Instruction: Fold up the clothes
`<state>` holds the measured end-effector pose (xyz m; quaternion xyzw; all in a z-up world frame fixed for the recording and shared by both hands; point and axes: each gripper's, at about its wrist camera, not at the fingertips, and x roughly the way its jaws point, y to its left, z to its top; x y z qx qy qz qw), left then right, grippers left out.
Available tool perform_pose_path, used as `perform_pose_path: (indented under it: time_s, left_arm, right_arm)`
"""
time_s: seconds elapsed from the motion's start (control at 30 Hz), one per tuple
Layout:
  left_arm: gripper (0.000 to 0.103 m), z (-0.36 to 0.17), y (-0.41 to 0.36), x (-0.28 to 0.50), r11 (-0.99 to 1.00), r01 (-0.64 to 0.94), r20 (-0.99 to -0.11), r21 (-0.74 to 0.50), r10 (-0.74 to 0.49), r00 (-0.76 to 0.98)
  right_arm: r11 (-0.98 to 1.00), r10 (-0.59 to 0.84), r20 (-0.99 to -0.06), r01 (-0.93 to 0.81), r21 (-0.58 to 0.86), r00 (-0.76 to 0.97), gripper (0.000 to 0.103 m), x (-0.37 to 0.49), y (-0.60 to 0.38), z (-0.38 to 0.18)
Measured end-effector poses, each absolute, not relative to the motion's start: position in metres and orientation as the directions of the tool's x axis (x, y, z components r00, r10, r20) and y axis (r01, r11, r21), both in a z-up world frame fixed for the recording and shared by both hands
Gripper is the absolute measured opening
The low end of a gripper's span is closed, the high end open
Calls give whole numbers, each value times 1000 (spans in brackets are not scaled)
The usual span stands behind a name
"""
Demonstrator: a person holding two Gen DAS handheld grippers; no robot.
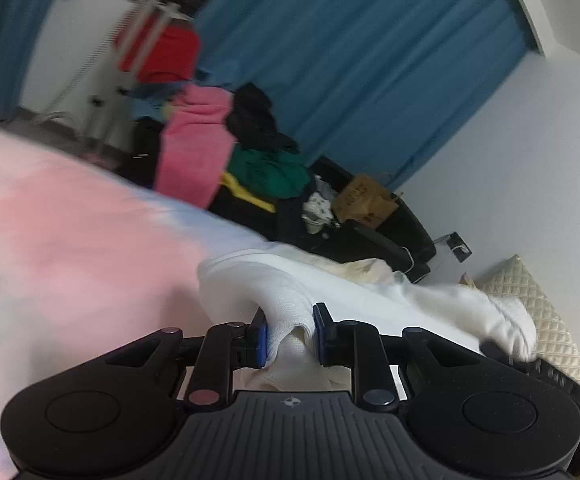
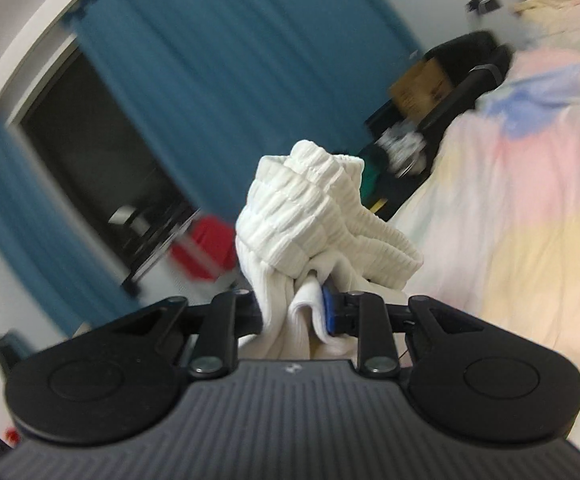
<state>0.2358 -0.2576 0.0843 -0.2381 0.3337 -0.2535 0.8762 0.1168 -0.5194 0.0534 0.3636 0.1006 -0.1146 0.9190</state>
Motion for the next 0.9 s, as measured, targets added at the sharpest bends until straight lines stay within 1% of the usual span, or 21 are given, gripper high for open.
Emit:
perform_pose_path:
  time_s: [0.13, 0.2, 0.27, 0.37, 0.47, 0.5, 0.53, 0.57, 0.6, 0.67, 0.7, 0.77, 0.83, 0.9]
  left_arm:
    - [23, 48, -347, 286, 765, 329, -488, -554, -618, 616]
    - [23, 15, -369, 301, 766, 343, -506, -544, -625, 594]
    - [23, -23, -382, 308, 765, 360, -519, -534, -633, 574]
    - [23, -80, -370, 306, 772, 374, -545, -513, -630, 553]
    - [25, -133, -353, 305, 770, 389, -564, -507, -637, 526]
    - [30, -143, -347, 301, 772, 396, -565, -497, -634, 528]
    - [36, -151, -342, 297, 775, 404, -567, -486, -631, 530]
    - [39, -160, -337, 293, 778, 411, -568, -475, -628, 533]
    - [43, -161, -334, 290, 781, 413, -570, -468, -624, 534]
    - [46, -149, -333, 279, 802, 419, -586, -426, -597, 547]
    - [46, -143, -332, 274, 812, 421, -594, -404, -583, 554]
    - [48, -122, -330, 261, 837, 427, -614, -344, -544, 572]
    - [53, -93, -328, 247, 839, 444, -608, -314, -537, 585]
    - [57, -64, -324, 227, 837, 461, -582, -294, -539, 609]
  right_arm:
    - [666, -228, -321, 388, 637, 919, 27, 141, -583, 24]
    - [642, -262, -344, 429, 635, 902, 27, 150, -609, 1]
    - [617, -300, -345, 457, 641, 889, 27, 149, -617, -36]
    - [588, -335, -344, 480, 651, 877, 27, 137, -607, -95]
    - [605, -361, -343, 498, 622, 867, 27, 111, -584, -135]
    - [598, -364, -350, 505, 622, 863, 28, 102, -577, -146]
    - [575, -364, -365, 515, 636, 857, 28, 95, -574, -157]
    - [543, -360, -386, 527, 654, 850, 31, 89, -572, -168]
    - [514, -353, -408, 539, 668, 842, 36, 86, -572, -175]
    - [470, -331, -446, 555, 686, 831, 40, 81, -574, -183]
    - [470, -324, -463, 565, 678, 825, 40, 80, -575, -178]
    - [477, -318, -503, 594, 648, 804, 40, 75, -574, -164]
    - [477, -315, -546, 626, 616, 777, 40, 66, -572, -147]
    - [494, -333, -546, 635, 594, 769, 40, 54, -567, -125]
